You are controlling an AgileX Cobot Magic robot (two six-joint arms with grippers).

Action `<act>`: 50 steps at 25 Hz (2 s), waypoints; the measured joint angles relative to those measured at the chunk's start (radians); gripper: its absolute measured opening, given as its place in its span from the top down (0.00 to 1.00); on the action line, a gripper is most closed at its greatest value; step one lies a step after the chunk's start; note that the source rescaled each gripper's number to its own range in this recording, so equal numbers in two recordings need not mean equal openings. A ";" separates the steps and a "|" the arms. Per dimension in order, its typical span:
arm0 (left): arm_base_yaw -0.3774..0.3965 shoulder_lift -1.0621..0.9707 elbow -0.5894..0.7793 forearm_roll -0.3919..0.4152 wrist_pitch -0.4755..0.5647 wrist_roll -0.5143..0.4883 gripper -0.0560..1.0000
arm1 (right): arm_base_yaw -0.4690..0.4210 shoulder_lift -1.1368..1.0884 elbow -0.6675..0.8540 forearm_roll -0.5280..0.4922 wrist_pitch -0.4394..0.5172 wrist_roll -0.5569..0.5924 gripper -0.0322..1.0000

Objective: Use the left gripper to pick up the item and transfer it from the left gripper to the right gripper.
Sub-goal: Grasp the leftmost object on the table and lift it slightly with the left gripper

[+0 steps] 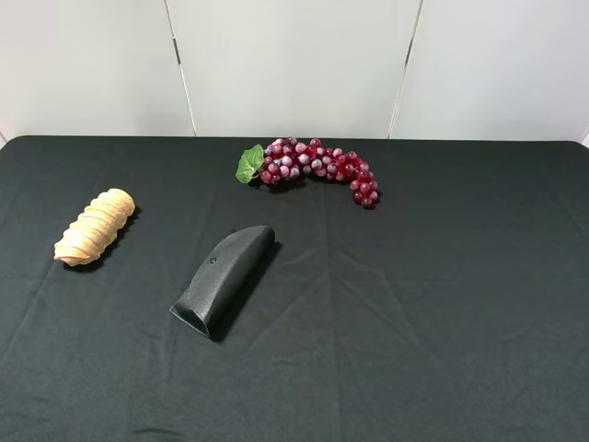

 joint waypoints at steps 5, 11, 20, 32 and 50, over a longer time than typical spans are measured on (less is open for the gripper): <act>0.000 0.179 -0.161 0.032 0.060 0.000 0.01 | 0.000 0.000 0.000 0.000 -0.001 0.000 0.00; 0.000 0.438 -0.329 0.078 0.088 0.000 0.01 | 0.000 0.000 0.000 0.000 -0.001 0.000 0.00; 0.000 0.741 -0.421 0.078 0.087 0.000 0.02 | 0.000 0.000 0.000 0.000 -0.001 0.000 0.00; 0.000 1.161 -0.428 0.081 -0.066 0.000 0.02 | 0.000 0.000 0.000 0.000 0.000 0.000 0.00; 0.000 1.617 -0.429 0.077 -0.240 0.053 0.03 | 0.000 0.000 0.000 0.000 0.000 0.000 0.00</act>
